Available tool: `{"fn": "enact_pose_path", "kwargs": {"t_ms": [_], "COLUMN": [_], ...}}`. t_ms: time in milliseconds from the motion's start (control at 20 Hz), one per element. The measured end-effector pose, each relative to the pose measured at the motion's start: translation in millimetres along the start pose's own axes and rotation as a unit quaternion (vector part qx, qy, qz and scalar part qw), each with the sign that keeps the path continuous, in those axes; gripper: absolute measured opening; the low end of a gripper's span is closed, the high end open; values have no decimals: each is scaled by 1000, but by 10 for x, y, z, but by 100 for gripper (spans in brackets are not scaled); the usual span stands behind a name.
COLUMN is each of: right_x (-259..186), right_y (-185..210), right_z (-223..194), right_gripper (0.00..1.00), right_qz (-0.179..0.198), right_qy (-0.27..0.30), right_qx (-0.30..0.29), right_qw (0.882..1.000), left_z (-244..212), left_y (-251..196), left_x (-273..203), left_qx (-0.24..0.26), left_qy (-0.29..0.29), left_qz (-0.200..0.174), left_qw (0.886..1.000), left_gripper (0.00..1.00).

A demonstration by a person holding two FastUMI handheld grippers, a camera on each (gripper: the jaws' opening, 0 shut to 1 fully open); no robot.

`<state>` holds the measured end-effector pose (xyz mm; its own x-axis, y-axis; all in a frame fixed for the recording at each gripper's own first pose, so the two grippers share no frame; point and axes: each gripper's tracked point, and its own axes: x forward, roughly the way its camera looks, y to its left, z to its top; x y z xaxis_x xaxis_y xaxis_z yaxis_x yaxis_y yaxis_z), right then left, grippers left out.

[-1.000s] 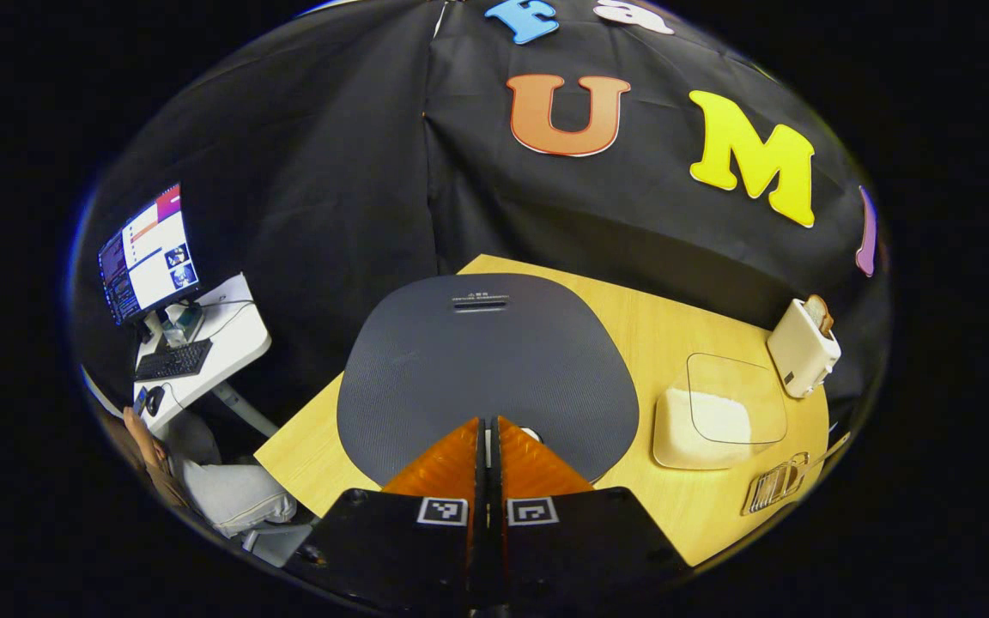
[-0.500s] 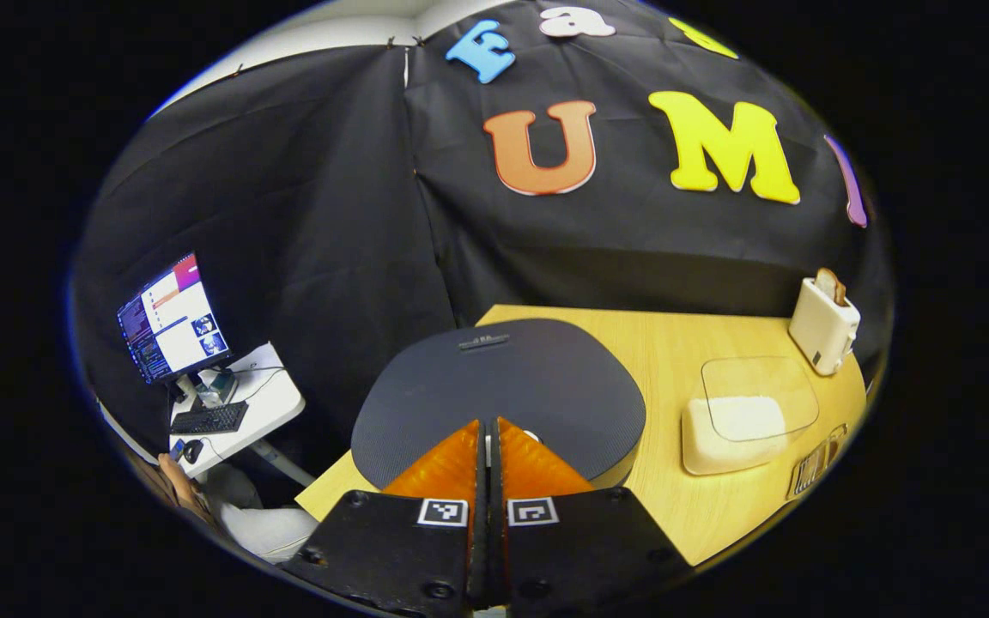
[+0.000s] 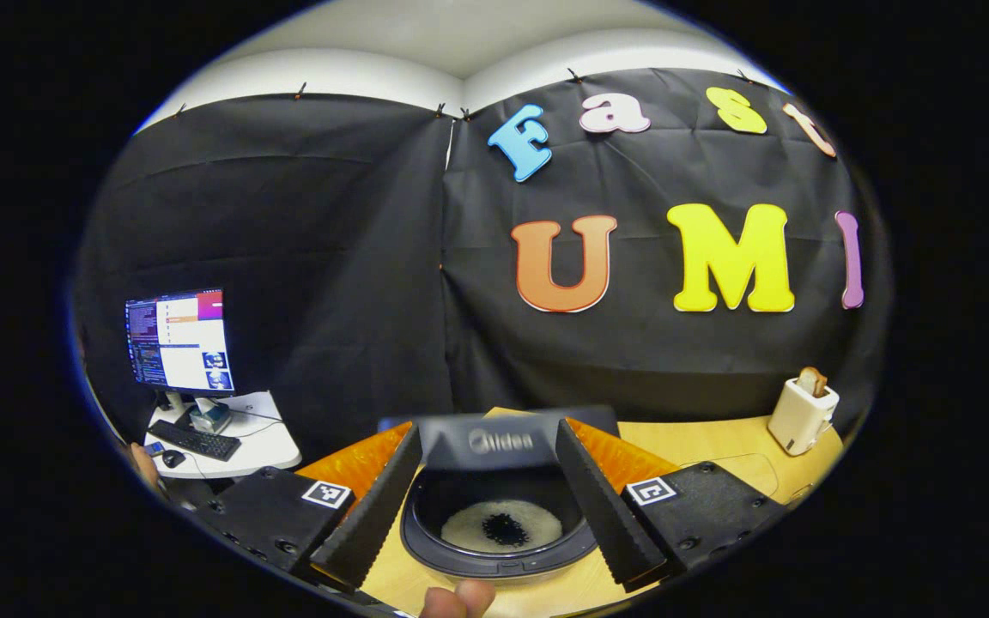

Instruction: Close the left gripper, press the button to open the rice cooker; take a wooden spoon from the chopstick holder with the right hand, scoop a spoonful of rice and pour it into the rice cooker, then put the wooden spoon back into the chopstick holder.

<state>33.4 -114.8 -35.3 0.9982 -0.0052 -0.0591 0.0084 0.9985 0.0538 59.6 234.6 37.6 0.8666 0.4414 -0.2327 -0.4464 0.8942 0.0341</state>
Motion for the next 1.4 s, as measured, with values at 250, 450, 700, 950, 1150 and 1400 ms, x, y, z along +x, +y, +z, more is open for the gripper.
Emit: {"fn": "enact_pose_path", "kwargs": {"t_ms": [250, 450, 700, 950, 1150, 1400], "right_x": [3, 70, 290, 542, 809, 898], "right_y": [232, 286, 478, 586, 615, 654], "right_z": [-351, -532, -767, -889, -1101, -1163], "right_gripper": [95, 95, 96, 94, 94, 58], "right_qz": [42, 44, 51, 45, 38, 33], "right_qy": [63, 97, 140, 160, 191, 206], "right_qx": [15, 7, 27, 36, 51, 66], "right_qw": [997, 994, 989, 985, 980, 976], "left_z": [-254, -533, -937, -966, -992, -1049], "left_y": [-394, -655, -963, -873, -777, -799], "left_x": [-203, -309, -387, -432, -455, -493], "left_qx": [-12, -15, -22, -4, 2, -12], "left_qy": [-20, -19, -24, -40, -47, -30], "left_qz": [-60, -82, -109, -102, -99, -117], "left_qw": [998, 996, 994, 994, 994, 993], "left_gripper": [100, 100, 100, 100, 100, 100]}}
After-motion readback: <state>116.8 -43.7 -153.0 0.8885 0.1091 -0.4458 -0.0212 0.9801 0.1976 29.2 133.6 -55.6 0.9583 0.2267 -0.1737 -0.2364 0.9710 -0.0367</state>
